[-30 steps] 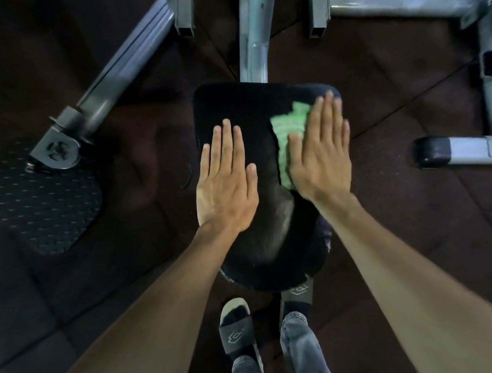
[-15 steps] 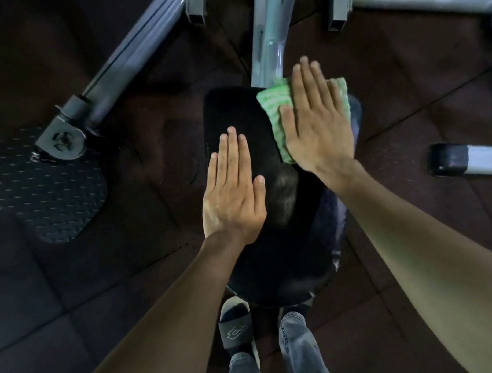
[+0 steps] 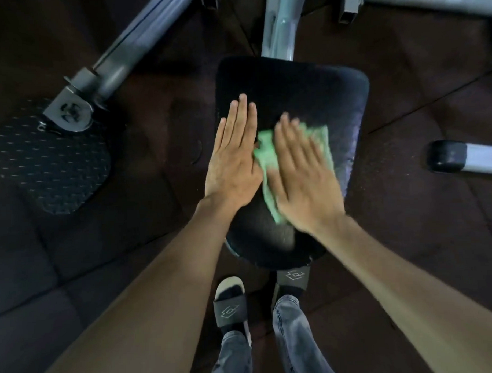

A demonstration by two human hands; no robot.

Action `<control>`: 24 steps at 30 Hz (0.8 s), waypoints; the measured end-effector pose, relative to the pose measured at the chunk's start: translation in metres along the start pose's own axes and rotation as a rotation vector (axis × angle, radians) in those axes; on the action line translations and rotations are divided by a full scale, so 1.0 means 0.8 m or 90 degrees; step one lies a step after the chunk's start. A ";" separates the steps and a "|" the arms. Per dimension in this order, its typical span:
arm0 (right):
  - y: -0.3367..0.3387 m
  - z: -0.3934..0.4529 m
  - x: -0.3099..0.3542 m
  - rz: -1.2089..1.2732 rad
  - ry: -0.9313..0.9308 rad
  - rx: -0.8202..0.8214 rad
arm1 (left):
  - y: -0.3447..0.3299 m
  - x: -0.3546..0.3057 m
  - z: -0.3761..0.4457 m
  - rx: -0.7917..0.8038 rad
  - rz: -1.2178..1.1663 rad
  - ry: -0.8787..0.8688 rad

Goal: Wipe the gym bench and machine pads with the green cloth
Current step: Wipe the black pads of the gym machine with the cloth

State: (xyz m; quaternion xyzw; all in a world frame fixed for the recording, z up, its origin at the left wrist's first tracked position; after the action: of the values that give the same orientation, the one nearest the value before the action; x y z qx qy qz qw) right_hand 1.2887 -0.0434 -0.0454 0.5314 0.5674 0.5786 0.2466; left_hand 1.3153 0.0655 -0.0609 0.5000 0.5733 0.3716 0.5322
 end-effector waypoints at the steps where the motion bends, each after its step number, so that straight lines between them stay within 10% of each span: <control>1: -0.011 -0.039 0.009 -0.013 0.039 0.030 | 0.000 0.001 -0.003 0.009 0.005 -0.016; 8: 0.032 0.005 -0.099 0.069 -0.205 -0.093 | 0.003 -0.003 -0.013 -0.003 0.030 0.003; 15: -0.021 -0.083 0.009 -0.009 0.048 0.041 | 0.004 0.002 -0.031 -0.041 -0.003 0.050; 21: 0.041 0.053 -0.088 0.073 -0.193 -0.122 | 0.000 0.006 -0.042 -0.054 -0.003 0.121; 24: 0.035 0.107 -0.037 0.029 -0.092 -0.091 | -0.002 0.017 -0.046 -0.069 -0.029 0.185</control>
State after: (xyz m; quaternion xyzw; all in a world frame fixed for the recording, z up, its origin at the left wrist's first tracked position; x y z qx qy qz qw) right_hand 1.3832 -0.0425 -0.0479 0.5654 0.4933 0.5834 0.3109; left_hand 1.2800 0.0826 -0.0597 0.3987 0.6346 0.4582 0.4779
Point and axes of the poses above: each hand's wrist, its own z-axis towards the middle knuckle, its own y-axis out of the back of the hand, x = y × z, the point moved 10 cm from there along z, towards the middle knuckle, and after that the axes turned 8 degrees about z, right-handed, at the moved point
